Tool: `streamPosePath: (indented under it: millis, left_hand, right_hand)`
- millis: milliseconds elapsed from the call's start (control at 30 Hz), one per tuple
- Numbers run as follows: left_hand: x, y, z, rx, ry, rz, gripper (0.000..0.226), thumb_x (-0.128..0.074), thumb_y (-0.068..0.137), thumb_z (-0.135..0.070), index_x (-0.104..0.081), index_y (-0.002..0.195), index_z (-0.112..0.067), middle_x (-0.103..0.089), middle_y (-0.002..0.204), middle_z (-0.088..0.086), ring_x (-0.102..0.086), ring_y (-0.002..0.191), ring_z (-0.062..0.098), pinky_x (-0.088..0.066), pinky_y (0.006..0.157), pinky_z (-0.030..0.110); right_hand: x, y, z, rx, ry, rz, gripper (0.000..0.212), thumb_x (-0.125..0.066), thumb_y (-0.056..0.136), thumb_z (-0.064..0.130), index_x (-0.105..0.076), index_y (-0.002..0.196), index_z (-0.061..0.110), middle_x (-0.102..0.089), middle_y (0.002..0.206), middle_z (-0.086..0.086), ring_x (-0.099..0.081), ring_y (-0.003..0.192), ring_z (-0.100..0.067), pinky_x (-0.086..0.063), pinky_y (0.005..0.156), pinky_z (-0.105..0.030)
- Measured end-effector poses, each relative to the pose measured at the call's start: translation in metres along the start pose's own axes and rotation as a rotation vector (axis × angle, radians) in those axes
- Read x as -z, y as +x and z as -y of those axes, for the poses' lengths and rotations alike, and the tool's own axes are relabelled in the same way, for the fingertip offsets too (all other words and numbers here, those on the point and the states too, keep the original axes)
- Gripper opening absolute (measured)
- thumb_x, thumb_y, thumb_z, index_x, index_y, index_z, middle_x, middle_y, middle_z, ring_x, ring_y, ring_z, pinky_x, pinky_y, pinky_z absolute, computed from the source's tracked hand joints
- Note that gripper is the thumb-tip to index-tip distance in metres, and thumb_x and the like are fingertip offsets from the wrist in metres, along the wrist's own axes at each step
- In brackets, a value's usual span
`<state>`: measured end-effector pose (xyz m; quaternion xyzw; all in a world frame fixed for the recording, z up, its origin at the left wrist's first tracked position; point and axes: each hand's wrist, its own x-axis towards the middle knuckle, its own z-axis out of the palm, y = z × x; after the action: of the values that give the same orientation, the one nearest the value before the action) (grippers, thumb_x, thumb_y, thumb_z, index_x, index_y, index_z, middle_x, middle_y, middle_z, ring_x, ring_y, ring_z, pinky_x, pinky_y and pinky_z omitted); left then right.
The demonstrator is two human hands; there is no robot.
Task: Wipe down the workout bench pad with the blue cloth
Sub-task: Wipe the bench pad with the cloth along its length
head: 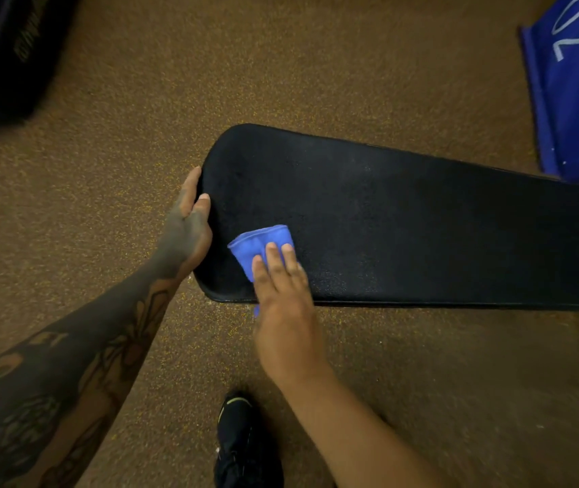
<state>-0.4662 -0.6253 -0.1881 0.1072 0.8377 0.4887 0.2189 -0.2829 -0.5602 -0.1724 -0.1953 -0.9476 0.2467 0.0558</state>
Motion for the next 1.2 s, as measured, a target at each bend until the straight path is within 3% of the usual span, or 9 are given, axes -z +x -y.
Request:
streamPosePath:
  millis: [133, 233, 367, 500, 633, 700, 867, 1000, 1200]
  left_hand:
    - [-0.001, 0.002, -0.002, 0.035, -0.075, -0.008, 0.049, -0.034, 0.102, -0.023, -0.033, 0.152, -0.023, -0.039, 0.155, 0.0, -0.035, 0.142, 0.013, -0.026, 0.121, 0.036]
    - [0.002, 0.006, 0.004, 0.057, -0.136, 0.011, 0.055, -0.037, 0.094, -0.04, -0.039, 0.148, -0.03, -0.044, 0.153, -0.002, -0.039, 0.141, 0.014, -0.029, 0.12, 0.045]
    - [0.002, 0.008, 0.007, 0.075, -0.133, -0.005, 0.06, -0.036, 0.089, -0.048, -0.04, 0.147, -0.032, -0.045, 0.152, -0.002, -0.04, 0.141, 0.014, -0.029, 0.12, 0.046]
    - [-0.003, 0.001, -0.008, 0.058, -0.135, -0.025, 0.055, -0.033, 0.097, -0.033, -0.034, 0.151, -0.022, -0.037, 0.157, 0.003, -0.034, 0.144, 0.014, -0.024, 0.122, 0.039]
    - [-0.005, 0.004, -0.003, 0.013, -0.048, -0.037, 0.047, -0.032, 0.106, -0.015, -0.03, 0.153, -0.018, -0.035, 0.152, -0.006, -0.029, 0.136, 0.002, -0.02, 0.1, -0.001]
    - [-0.005, 0.004, -0.001, 0.003, -0.018, -0.024, 0.048, -0.031, 0.106, -0.015, -0.027, 0.154, -0.02, -0.034, 0.153, -0.009, -0.026, 0.134, -0.002, -0.019, 0.093, -0.007]
    - [-0.001, 0.004, 0.001, -0.023, 0.003, 0.003, 0.049, -0.03, 0.106, -0.019, -0.025, 0.155, -0.02, -0.031, 0.16, 0.0, -0.027, 0.147, 0.012, -0.021, 0.12, 0.028]
    - [-0.002, 0.003, -0.001, -0.042, 0.051, -0.044, 0.048, -0.032, 0.106, -0.015, -0.028, 0.154, -0.016, -0.031, 0.16, 0.003, -0.026, 0.139, 0.001, -0.018, 0.111, 0.015]
    - [-0.002, 0.004, 0.0, -0.027, 0.045, -0.02, 0.049, -0.031, 0.106, -0.016, -0.027, 0.154, -0.018, -0.031, 0.161, 0.003, -0.027, 0.146, 0.011, -0.017, 0.12, 0.021]
  right_hand:
    - [-0.001, -0.01, 0.022, 0.074, 0.013, 0.045, 0.06, -0.044, 0.083, -0.002, -0.04, 0.142, 0.005, -0.035, 0.153, -0.017, -0.022, 0.145, -0.034, -0.024, 0.115, -0.049]
    - [-0.003, -0.013, 0.026, 0.244, -0.049, 0.129, 0.061, -0.021, 0.085, 0.007, -0.045, 0.141, 0.005, -0.039, 0.151, -0.016, -0.025, 0.145, -0.034, -0.023, 0.116, -0.048]
    - [0.01, 0.012, -0.002, 0.009, -0.056, 0.009, 0.055, -0.044, 0.083, -0.003, -0.048, 0.137, 0.001, -0.039, 0.151, -0.018, -0.026, 0.144, -0.038, -0.022, 0.116, -0.049]
    - [0.008, -0.001, 0.015, 0.228, -0.113, 0.133, 0.062, -0.022, 0.081, 0.007, -0.05, 0.137, 0.002, -0.039, 0.151, -0.019, -0.028, 0.143, -0.037, -0.027, 0.115, -0.049]
    - [0.023, 0.041, -0.019, 0.068, -0.058, 0.028, 0.053, -0.036, 0.081, 0.0, -0.054, 0.131, -0.003, -0.043, 0.147, -0.023, -0.034, 0.139, -0.044, -0.033, 0.112, -0.055]
    - [0.037, 0.079, -0.043, -0.125, -0.09, -0.037, 0.053, -0.048, 0.084, -0.006, -0.048, 0.137, -0.001, -0.031, 0.154, -0.022, -0.022, 0.144, -0.042, -0.028, 0.116, -0.05]
    - [0.05, 0.153, -0.059, -0.421, -0.053, -0.136, 0.053, -0.05, 0.091, 0.001, -0.041, 0.143, 0.003, -0.02, 0.159, -0.018, -0.013, 0.148, -0.033, -0.015, 0.117, -0.034]
    - [0.028, 0.133, -0.017, -0.006, -0.006, 0.106, 0.06, -0.046, 0.092, -0.001, -0.03, 0.149, 0.007, -0.014, 0.162, -0.014, -0.007, 0.15, -0.028, -0.011, 0.118, -0.034]
    - [0.039, 0.155, -0.03, -0.23, -0.019, -0.005, 0.058, -0.047, 0.094, 0.0, -0.03, 0.149, 0.006, -0.017, 0.161, -0.014, -0.008, 0.15, -0.028, -0.014, 0.119, -0.035]
